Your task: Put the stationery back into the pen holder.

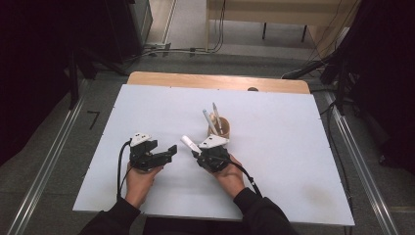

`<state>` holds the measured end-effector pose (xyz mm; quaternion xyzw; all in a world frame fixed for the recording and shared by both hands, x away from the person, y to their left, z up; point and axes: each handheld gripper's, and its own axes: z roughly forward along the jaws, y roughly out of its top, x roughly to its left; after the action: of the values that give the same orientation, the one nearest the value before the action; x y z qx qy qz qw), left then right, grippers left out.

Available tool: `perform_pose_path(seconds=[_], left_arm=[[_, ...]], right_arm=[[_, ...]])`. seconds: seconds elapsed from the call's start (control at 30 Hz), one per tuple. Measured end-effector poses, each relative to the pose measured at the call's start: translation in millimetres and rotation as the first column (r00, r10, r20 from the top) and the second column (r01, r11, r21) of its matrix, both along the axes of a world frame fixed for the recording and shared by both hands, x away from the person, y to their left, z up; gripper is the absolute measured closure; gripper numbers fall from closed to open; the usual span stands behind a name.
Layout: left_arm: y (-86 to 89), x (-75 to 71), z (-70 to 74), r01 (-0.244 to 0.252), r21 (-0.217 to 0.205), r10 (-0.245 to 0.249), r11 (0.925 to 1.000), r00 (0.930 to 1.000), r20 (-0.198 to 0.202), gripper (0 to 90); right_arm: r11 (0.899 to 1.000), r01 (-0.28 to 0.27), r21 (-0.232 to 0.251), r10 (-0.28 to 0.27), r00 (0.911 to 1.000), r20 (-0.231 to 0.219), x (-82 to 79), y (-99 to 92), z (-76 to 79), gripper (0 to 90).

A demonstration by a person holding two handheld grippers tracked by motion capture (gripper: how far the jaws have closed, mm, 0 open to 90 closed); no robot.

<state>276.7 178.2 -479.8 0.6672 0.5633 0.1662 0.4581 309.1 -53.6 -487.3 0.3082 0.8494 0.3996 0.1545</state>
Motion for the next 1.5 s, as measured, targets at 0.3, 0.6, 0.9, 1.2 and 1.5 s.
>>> perform_pose_path(seconds=[0.3,0.6,0.9,1.2,1.5], left_arm=[[-13.5,-2.6,4.0,0.047,-0.006,-0.047,0.9989,0.9989,0.005,17.2],[-38.6,-0.5,7.7,0.141,-0.046,-0.141,0.9889,0.99,0.006,20.5],[-59.8,5.1,8.7,0.201,-0.089,-0.203,0.9755,0.9792,-0.009,22.9],[-81.2,13.2,8.6,0.225,-0.091,-0.227,0.9701,0.9736,-0.019,22.9],[-92.1,17.1,11.5,0.25,-0.167,-0.257,0.9538,0.9663,-0.021,24.6]], right_arm=[[1.0,-0.023,0.021,0.022,0.9991,0.035,-15.5,-22.4,12.0,69.5],[0.999,0.005,0.054,-0.008,0.9989,0.046,-21.5,-50.9,18.7,69.5],[0.998,0.021,0.053,-0.025,0.9978,0.062,-29.3,-73.5,17.8,69.5],[0.996,0.051,0.079,-0.056,0.9966,0.06,-33.0,-89.6,14.9,69.4],[0.995,0.045,0.088,-0.05,0.997,0.059,-31.9,-89.8,13.8,69.4]])
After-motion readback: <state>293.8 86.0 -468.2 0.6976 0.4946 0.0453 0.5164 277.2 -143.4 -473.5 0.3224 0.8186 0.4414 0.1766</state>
